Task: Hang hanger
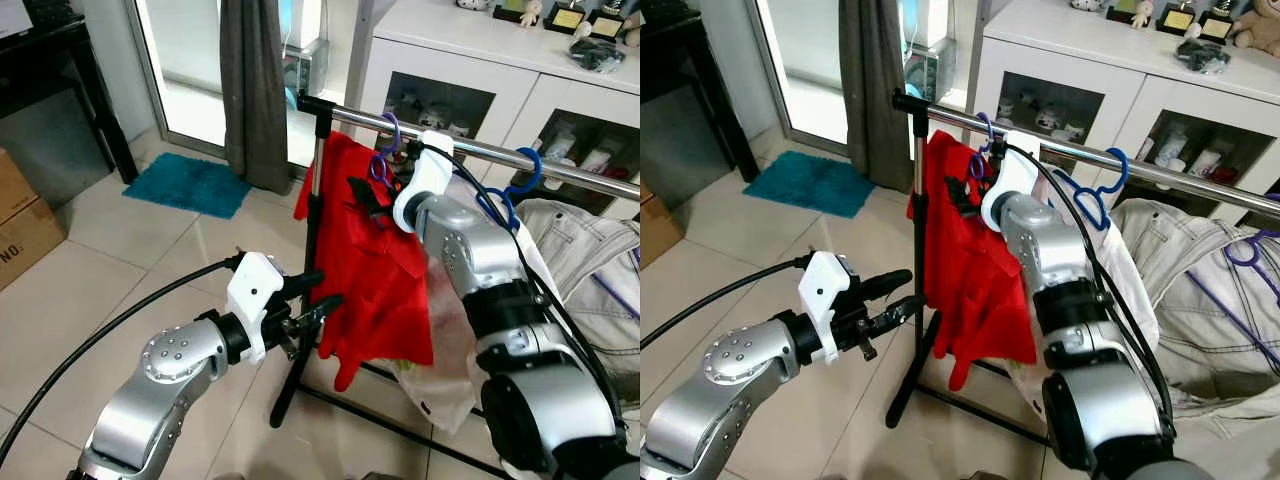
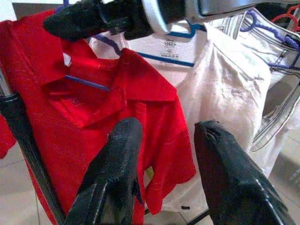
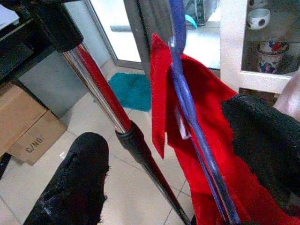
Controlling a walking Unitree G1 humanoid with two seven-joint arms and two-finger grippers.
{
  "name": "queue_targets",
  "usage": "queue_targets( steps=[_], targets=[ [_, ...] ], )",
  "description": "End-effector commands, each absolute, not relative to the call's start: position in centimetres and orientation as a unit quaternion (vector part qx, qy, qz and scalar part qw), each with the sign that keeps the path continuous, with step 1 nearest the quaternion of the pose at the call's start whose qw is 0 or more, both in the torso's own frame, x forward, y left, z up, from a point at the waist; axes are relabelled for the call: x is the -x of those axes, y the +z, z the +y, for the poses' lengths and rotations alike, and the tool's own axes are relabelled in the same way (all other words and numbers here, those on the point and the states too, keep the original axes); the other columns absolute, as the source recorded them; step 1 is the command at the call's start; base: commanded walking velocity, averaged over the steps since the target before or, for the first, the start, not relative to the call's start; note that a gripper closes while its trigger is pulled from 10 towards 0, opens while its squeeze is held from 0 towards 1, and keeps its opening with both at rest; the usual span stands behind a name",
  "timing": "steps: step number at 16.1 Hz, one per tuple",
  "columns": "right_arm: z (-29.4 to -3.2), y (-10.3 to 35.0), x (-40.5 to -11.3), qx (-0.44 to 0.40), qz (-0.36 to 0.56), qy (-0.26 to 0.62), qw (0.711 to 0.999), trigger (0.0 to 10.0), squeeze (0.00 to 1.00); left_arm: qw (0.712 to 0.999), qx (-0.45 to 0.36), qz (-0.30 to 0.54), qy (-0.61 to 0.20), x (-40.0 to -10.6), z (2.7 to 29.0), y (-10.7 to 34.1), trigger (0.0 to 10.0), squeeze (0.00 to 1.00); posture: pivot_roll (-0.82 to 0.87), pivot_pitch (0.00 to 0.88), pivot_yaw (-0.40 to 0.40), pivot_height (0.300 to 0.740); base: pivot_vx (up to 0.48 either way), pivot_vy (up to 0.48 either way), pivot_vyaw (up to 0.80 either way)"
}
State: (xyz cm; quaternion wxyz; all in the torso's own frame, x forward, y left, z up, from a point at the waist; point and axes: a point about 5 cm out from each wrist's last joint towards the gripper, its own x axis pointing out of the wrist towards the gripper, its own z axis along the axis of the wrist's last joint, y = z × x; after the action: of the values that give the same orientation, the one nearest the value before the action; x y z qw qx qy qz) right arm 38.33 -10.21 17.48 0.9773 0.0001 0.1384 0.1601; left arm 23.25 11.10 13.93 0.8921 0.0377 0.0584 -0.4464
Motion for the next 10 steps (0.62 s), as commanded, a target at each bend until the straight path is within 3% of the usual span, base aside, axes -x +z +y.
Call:
queue_targets(
  steps=[1,6,7,8,10],
  targets=[
    [-10.5,18.1,-38.8,0.005,0.126,0.151,0.98,10.0,0.0,0.891,-0.037,0.056,-0.45,-23.0,10.9,14.0,10.0,0.0,0.04,0.0,-0.096,0.74,0.0,0.0,0.0],
    [-9.9,18.0,-39.6,-0.003,0.131,0.158,0.979,9.8,0.0,0.892,-0.037,0.054,-0.447,-23.1,10.8,14.0,10.0,0.0,0.03,0.0,-0.092,0.74,0.0,0.0,0.0],
    [-9.7,17.8,-39.7,-0.007,0.135,0.159,0.978,7.9,0.0,0.892,-0.038,0.053,-0.448,-23.1,10.7,14.0,10.0,0.0,0.03,0.0,-0.091,0.74,0.0,0.0,0.0],
    [-9.7,17.6,-39.8,-0.008,0.138,0.16,0.977,4.9,0.0,0.892,-0.038,0.052,-0.447,-23.2,10.7,14.1,10.0,0.0,0.03,0.0,-0.09,0.74,0.0,0.0,0.0],
    [-9.6,17.4,-39.9,-0.011,0.139,0.162,0.977,3.9,0.0,0.892,-0.038,0.052,-0.447,-23.1,10.7,14.1,10.0,0.0,0.04,0.0,-0.091,0.74,0.0,0.0,0.0]
  ],
)
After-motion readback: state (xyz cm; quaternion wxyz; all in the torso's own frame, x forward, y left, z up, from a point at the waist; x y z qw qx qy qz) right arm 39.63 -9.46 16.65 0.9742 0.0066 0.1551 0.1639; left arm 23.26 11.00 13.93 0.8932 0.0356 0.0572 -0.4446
